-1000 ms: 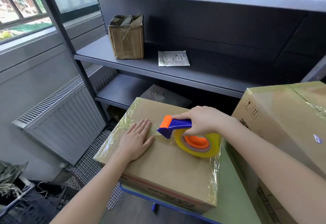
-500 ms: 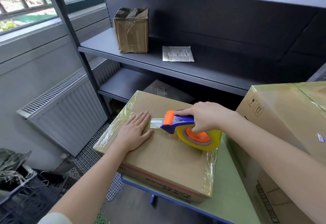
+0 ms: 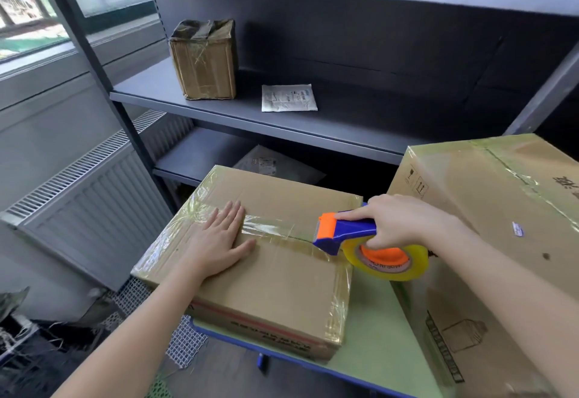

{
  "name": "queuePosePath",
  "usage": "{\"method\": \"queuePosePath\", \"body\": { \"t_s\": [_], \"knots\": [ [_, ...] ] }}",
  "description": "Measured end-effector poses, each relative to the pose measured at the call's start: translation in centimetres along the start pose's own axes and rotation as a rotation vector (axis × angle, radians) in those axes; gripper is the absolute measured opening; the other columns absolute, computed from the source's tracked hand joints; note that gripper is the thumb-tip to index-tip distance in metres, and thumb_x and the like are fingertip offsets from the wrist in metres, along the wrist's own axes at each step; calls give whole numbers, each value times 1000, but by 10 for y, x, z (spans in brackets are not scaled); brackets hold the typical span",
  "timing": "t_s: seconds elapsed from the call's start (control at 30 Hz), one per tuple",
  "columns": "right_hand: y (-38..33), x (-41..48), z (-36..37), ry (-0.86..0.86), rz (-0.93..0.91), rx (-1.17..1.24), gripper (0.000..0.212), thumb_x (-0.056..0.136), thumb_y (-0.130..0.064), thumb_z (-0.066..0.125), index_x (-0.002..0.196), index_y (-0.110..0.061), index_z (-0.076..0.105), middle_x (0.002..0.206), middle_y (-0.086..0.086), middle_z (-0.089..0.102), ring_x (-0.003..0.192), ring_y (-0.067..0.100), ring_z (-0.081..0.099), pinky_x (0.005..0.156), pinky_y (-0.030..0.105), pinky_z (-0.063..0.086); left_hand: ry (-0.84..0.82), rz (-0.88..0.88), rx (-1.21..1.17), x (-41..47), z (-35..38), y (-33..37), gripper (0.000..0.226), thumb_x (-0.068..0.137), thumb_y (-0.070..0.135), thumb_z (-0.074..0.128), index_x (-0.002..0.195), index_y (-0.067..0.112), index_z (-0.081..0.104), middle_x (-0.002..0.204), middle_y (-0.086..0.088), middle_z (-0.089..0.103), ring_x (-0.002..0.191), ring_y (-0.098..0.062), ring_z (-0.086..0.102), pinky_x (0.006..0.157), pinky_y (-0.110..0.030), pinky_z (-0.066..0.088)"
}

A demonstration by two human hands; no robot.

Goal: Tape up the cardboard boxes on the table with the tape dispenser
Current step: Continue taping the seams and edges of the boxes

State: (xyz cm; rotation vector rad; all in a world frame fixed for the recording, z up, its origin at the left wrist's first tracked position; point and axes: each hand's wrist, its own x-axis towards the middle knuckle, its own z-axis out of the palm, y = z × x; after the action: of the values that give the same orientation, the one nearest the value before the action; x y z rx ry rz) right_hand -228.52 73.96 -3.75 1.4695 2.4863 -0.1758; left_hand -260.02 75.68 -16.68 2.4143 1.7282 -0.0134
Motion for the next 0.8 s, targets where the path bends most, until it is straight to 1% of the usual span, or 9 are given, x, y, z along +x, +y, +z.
{"method": "queuePosePath", "body": {
  "t_s": [0.07, 0.13, 0.2, 0.27, 0.3, 0.47, 0.57, 0.7, 0.8],
  "knots": [
    [2, 1, 3, 0, -8, 3, 66, 86, -40, 56, 141, -55, 22, 75, -16, 37, 66, 6, 41, 55, 18, 37, 8, 67, 13, 2, 1, 21, 116, 56, 83, -28, 150, 17, -8, 155, 3, -14, 140, -7, -19, 115, -26, -12],
    [2, 3, 4, -5, -17, 12, 66, 87, -40, 57, 142, -53, 22, 82, -14, 41, 71, 8, 44, 55, 16, 37, 22, 127, 11, 7, 5, 49, 118, 56, 82, -29, 150, 15, -7, 157, 1, -10, 140, -6, -18, 116, -25, -11],
    [1, 3, 4, 2, -20, 4, 66, 87, -40, 57, 143, -51, 23, 91, -13, 43, 78, 9, 45, 55, 16, 36, 21, 157, 4, 10, 10, 76, 117, 60, 85, -21, 150, 12, -7, 157, -1, -9, 142, -7, -16, 117, -28, -9],
    [0, 4, 4, 11, -19, -19, 66, 87, -40, 58, 143, -49, 24, 94, -12, 43, 82, 8, 45, 55, 15, 37, 30, 154, 17, 11, 16, 92, 111, 66, 85, -10, 150, 11, -8, 157, 0, -12, 143, -9, -16, 118, -30, -9],
    [-1, 5, 5, 11, -17, -25, 67, 87, -40, 58, 143, -48, 24, 95, -12, 43, 82, 8, 45, 56, 15, 37, 42, 148, 32, 10, 19, 93, 111, 67, 85, -7, 150, 11, -8, 156, 1, -13, 143, -9, -16, 118, -30, -9],
    [-4, 6, 4, -9, 7, -7, 68, 86, -40, 59, 144, -48, 23, 96, -13, 42, 83, 9, 45, 56, 16, 38, 41, 158, 67, 11, 18, 82, 114, 62, 85, -13, 151, 14, -8, 158, 2, -10, 143, -6, -14, 116, -26, -10],
    [-9, 7, 4, -7, 12, -4, 69, 86, -41, 59, 144, -48, 23, 96, -12, 44, 84, 9, 47, 61, 18, 42, 37, 178, 61, 10, 16, 76, 114, 62, 85, -14, 151, 14, -6, 158, 3, -8, 141, -3, -15, 115, -24, -11],
    [-26, 16, 3, 11, 9, 0, 68, 85, -40, 57, 143, -51, 22, 91, -11, 47, 81, 10, 47, 55, 19, 36, 38, 201, 40, 6, 12, 50, 117, 59, 87, -19, 151, 16, -2, 158, 5, -5, 137, 1, -17, 112, -18, -14],
    [-38, 23, 1, 16, 9, -18, 69, 84, -40, 56, 143, -52, 22, 87, -10, 48, 78, 11, 48, 54, 21, 36, 35, 209, 44, 2, 8, 37, 114, 62, 87, -15, 151, 17, -1, 158, 6, -4, 138, 1, -16, 111, -17, -16]
  ]
}}
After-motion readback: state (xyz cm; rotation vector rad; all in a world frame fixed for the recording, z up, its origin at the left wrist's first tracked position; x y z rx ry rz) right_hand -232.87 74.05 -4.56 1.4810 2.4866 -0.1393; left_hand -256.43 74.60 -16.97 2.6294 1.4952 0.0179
